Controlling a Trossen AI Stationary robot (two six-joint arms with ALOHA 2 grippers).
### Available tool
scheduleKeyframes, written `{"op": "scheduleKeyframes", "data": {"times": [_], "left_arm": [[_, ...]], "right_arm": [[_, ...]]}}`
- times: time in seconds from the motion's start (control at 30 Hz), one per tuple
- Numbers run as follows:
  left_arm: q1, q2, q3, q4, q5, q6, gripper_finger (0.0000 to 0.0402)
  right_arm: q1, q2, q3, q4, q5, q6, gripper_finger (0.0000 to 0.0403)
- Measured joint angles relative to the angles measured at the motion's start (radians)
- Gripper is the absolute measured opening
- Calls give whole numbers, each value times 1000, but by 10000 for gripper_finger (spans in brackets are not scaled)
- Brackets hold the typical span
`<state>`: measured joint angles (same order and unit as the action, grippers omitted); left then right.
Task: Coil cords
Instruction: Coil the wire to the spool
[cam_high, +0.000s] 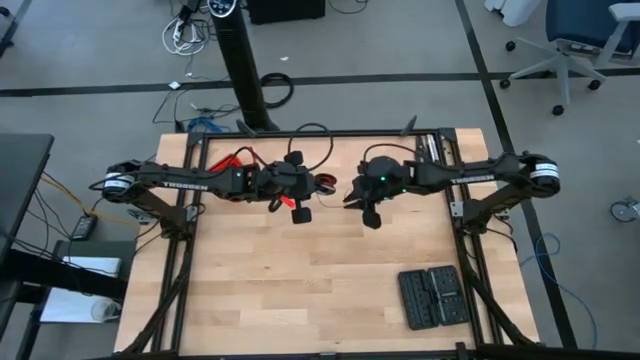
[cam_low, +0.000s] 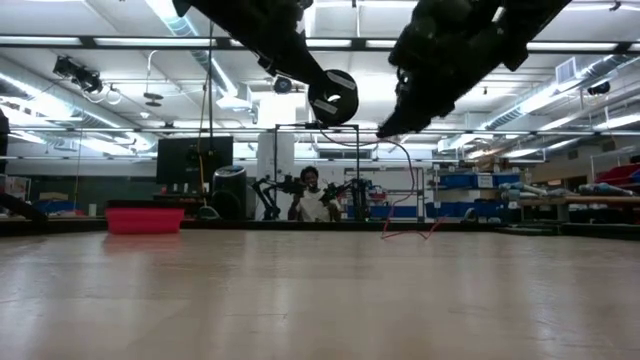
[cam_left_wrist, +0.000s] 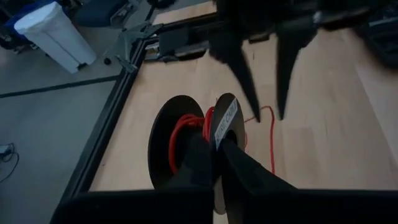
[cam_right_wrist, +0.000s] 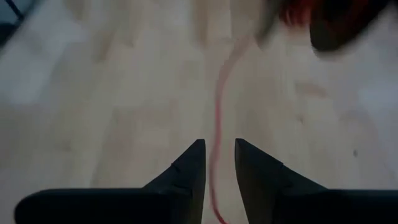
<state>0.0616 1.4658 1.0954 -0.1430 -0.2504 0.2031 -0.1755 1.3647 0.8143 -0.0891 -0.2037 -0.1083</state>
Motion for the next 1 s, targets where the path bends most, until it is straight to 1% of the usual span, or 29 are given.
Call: {"op": "scheduleKeyframes", "data": {"times": [0.2, 0.27, 0.63, 0.73, 0.87, 0.9, 1.0], "left_arm": [[0, -1, 0, -22, 0, -21, 9], [0, -1, 0, -22, 0, -21, 9], [3, -2, 0, -25, 0, -40, 10], [3, -2, 0, -27, 0, -52, 10], [3, -2, 0, -27, 0, -53, 11], [3, -2, 0, -27, 0, -53, 11], [3, -2, 0, -27, 0, -53, 11]], "right_arm": [[1, 35, 0, -26, -16, -10, 86], [1, 37, -2, -65, -16, -20, 85], [5, 43, -1, -77, 21, -48, 80], [11, 43, -1, -89, 49, -53, 66], [28, 43, -1, -105, 69, -70, 17], [34, 43, -3, -104, 84, -74, 9], [43, 43, -17, -124, 165, -63, 7]]}}
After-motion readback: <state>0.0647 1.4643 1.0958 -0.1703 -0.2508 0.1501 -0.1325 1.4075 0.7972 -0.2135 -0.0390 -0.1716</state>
